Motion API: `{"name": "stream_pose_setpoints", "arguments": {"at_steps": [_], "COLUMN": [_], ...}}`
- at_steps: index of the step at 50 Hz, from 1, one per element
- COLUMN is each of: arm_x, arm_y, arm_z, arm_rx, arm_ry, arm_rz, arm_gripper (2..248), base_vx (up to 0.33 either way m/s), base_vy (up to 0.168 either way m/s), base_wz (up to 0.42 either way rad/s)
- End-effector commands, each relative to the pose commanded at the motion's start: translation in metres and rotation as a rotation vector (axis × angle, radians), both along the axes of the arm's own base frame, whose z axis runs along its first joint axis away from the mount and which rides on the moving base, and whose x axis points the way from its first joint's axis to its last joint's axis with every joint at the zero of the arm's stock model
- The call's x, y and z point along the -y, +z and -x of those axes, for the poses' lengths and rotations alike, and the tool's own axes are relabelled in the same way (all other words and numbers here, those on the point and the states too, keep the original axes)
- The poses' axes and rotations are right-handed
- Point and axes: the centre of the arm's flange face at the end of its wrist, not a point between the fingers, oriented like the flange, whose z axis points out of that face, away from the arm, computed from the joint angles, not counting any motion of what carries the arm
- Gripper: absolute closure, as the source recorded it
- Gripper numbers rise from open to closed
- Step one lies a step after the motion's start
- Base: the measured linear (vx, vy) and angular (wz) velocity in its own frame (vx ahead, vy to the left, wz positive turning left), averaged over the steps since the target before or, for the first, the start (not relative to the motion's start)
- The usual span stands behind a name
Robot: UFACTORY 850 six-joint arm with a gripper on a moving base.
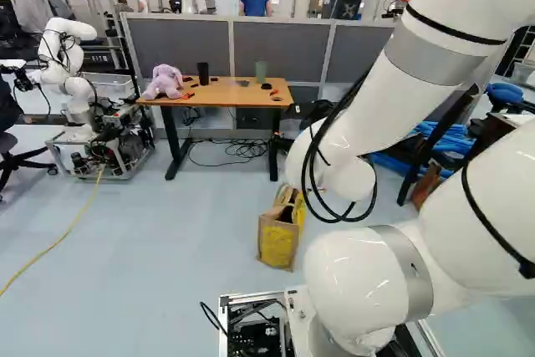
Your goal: Pick up the bag on the ground and place it on the table
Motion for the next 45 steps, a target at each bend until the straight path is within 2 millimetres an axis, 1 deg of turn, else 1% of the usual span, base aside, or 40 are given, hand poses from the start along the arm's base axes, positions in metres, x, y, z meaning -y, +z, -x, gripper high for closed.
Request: {"name": "stream_pose_setpoints", "arguments": {"at_steps": [14,31,37,45], "arm_x": [0.0,0.0,0.0,0.002], "arm_y": [0.0,0.0,0.001,0.001], "arm_z": [0.0,-0.001,-0.006,-0.02], "arm_rx": [0.0,0.0,-0.006,-0.031], "arm_ry": [0.0,0.0,-0.003,-0.025], "arm_rz": [0.0,0.0,-0.001,-0.01], "arm_gripper": [3,3,3,3], "base_vx": [0.135,0.004,0.0,0.0], "base_vy": [0.002,0.001,0.0,0.0], "base_wz": [0.0,0.001,0.0,0.0]}}
